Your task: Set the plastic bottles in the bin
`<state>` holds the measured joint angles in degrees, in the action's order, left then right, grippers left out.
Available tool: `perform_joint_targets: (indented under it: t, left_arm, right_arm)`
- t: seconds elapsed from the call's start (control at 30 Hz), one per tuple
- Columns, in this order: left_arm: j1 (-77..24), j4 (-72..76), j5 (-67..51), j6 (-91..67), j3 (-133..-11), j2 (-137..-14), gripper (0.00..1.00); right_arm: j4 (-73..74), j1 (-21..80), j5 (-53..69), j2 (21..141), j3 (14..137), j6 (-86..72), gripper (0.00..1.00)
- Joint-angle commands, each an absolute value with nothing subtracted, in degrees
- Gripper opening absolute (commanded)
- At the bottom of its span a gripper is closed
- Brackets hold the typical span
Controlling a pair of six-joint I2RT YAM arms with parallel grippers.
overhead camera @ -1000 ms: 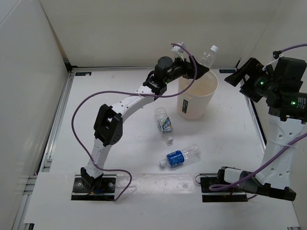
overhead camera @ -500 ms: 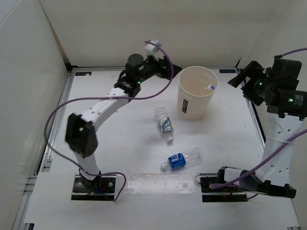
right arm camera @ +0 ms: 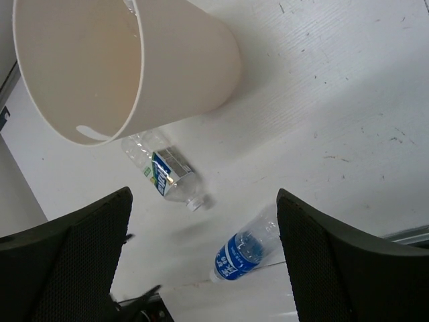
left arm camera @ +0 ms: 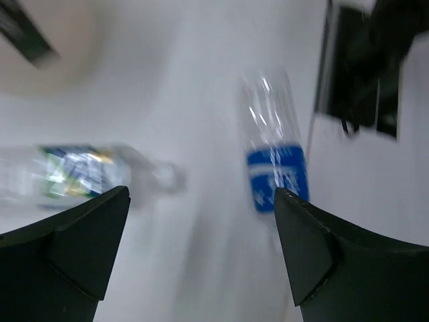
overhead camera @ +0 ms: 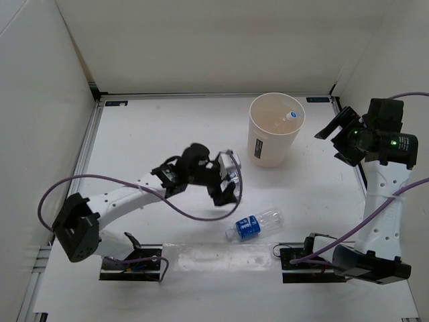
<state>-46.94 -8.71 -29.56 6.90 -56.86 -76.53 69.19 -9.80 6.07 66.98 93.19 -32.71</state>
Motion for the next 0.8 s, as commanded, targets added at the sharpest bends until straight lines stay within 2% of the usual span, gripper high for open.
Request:
perform_joint_targets:
  t: [0.0,0.37,0.77]
  left_arm:
    - [-51.6,-13.5,-29.7,11.0,-52.9,-77.3,1.00]
    - [-56.2,-1.0,-30.3,4.8,-50.7,-87.0,1.00]
    - [-57.7,1.6,-26.6,2.2,-55.4,-96.0,1.00]
  right_arm:
    - [69.2,-10.0,6.8,65.4,92.2,-32.5,0.90]
    - [72.9,-13.0,9.9,59.5,87.6,-31.4,0.90]
    - [78.5,-10.9,8.6,54.7,87.8,-29.5,0.90]
